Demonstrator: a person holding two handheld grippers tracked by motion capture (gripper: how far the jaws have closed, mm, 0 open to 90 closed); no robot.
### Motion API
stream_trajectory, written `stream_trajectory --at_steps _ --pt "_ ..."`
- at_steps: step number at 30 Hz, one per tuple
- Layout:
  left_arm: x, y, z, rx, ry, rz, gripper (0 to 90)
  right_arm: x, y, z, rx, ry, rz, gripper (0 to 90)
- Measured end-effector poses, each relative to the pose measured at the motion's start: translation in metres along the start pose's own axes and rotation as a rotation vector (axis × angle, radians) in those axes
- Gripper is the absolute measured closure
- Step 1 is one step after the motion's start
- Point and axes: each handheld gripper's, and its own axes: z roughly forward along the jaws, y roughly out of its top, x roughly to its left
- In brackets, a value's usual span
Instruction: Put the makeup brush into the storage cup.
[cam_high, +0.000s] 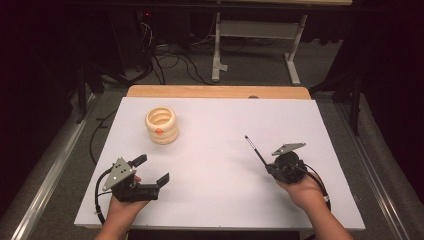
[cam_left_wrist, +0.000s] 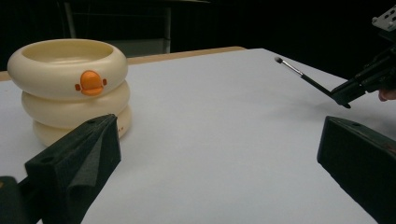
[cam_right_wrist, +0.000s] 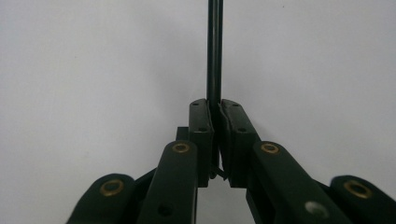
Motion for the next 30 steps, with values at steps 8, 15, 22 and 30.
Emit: stream_trajectory --at_steps 8,15,22,30 --pt "0.002 -0.001 0.0 0.003 0.004 -0.012 0.1 -0.001 -0.005 0.002 -0.089 -0.001 0.0 86.2" --pt "0.001 -0.003 0.002 0.017 0.0 -0.005 0.1 0.0 -0.011 0.008 -0.141 0.005 0.024 86.2" --pt "0.001 -0.004 0.003 0.024 0.002 -0.01 0.1 -0.003 -0.011 0.005 -0.197 0.007 0.036 86.2" --pt "0.002 -0.006 0.004 0.028 0.005 -0.017 0.1 -0.002 -0.014 0.005 -0.25 0.001 0.016 86.2"
